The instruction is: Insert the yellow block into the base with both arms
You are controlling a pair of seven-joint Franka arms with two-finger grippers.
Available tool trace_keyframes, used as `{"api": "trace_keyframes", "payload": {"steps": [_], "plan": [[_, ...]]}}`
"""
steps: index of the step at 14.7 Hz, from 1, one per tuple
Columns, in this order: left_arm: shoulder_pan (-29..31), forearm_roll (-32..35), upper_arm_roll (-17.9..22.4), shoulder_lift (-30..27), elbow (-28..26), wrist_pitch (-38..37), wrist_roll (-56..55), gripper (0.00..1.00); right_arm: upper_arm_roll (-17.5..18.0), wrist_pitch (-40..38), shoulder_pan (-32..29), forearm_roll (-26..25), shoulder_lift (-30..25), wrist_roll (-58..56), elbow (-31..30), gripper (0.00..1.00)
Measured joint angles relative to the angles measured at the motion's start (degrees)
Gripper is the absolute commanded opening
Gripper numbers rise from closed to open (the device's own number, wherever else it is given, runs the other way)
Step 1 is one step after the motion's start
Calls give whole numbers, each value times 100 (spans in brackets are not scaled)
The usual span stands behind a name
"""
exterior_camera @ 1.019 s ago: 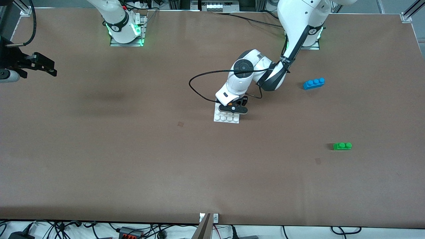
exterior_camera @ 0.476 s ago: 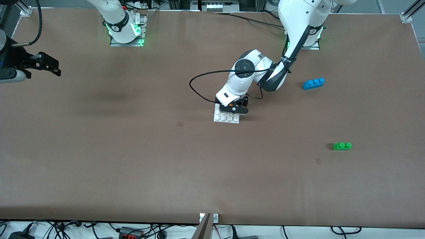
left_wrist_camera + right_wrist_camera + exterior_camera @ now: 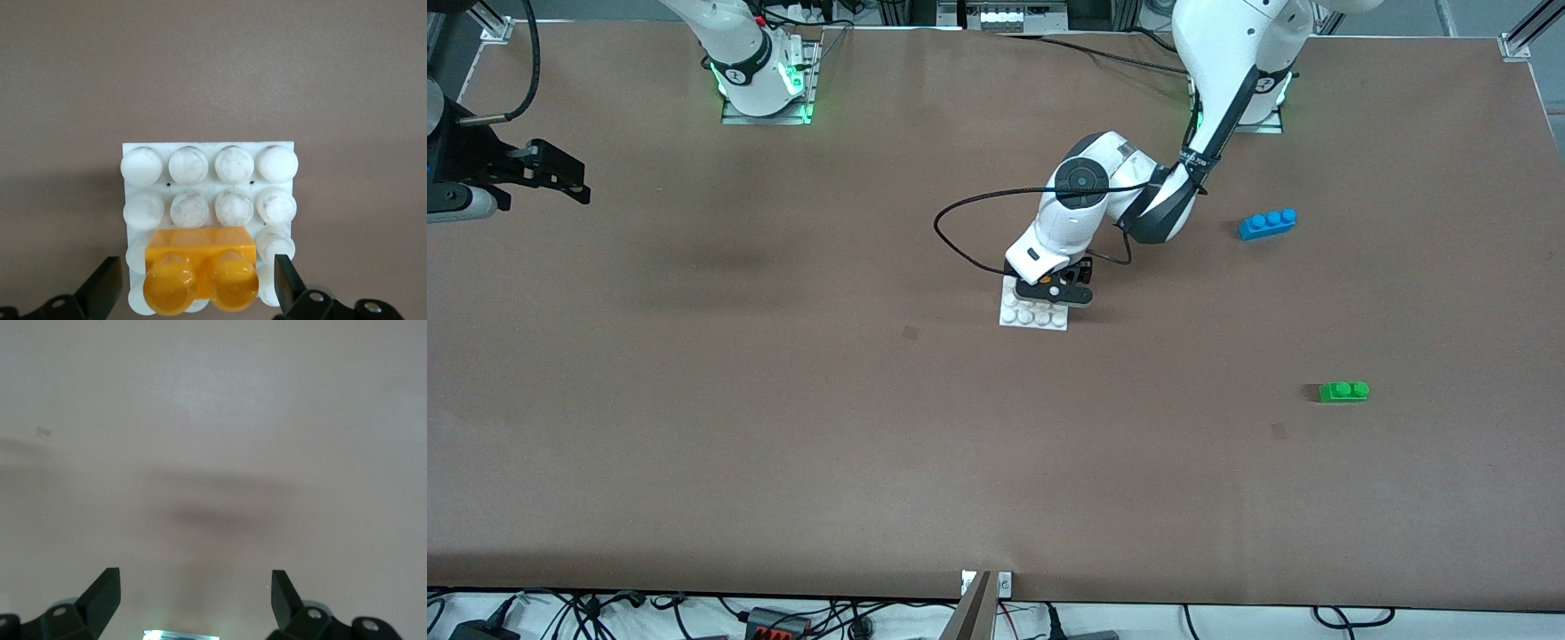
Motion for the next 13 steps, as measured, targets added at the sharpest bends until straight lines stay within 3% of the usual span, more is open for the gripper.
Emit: {"api": "trace_keyframes", "payload": {"steps": [3,5,13], "plan": [[1,0,0,1,-1,0,0,67,0,0,0,0,0,0,0,100],[1,0,1,7,-2,0,0,53,0,0,0,0,0,0,0,100],[-9,0,-2,9,-2,26,0,50,0,0,0,0,0,0,0,100]]}}
